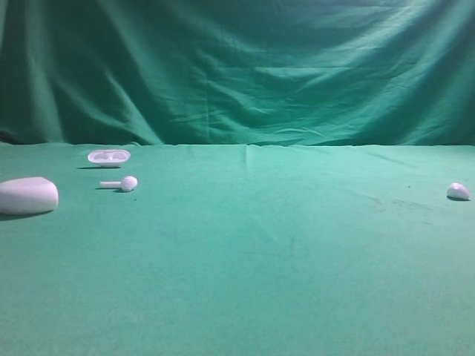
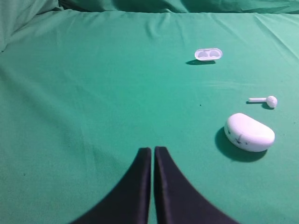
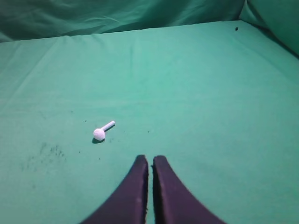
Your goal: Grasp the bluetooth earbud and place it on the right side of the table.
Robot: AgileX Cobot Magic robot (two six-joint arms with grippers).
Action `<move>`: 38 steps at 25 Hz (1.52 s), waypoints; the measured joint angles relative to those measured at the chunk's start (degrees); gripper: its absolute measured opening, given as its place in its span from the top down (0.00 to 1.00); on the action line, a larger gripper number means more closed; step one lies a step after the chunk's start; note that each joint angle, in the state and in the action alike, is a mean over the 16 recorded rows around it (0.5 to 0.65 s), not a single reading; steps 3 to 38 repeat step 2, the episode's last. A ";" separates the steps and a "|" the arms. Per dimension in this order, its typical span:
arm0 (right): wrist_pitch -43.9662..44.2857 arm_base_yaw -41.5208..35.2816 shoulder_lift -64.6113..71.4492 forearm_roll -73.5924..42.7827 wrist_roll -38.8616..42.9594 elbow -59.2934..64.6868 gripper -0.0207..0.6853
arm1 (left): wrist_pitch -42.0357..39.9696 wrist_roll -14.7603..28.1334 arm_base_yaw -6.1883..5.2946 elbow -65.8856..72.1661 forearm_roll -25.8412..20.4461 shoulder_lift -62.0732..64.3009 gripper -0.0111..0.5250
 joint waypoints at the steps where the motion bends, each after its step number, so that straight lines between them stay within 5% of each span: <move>1: 0.01 0.00 0.00 0.00 0.00 0.00 0.97 | 0.00 0.00 0.00 0.00 0.00 0.00 0.98; 38: 0.01 0.00 0.00 0.00 0.01 0.00 0.97 | 0.00 0.00 0.00 0.00 0.00 0.00 0.98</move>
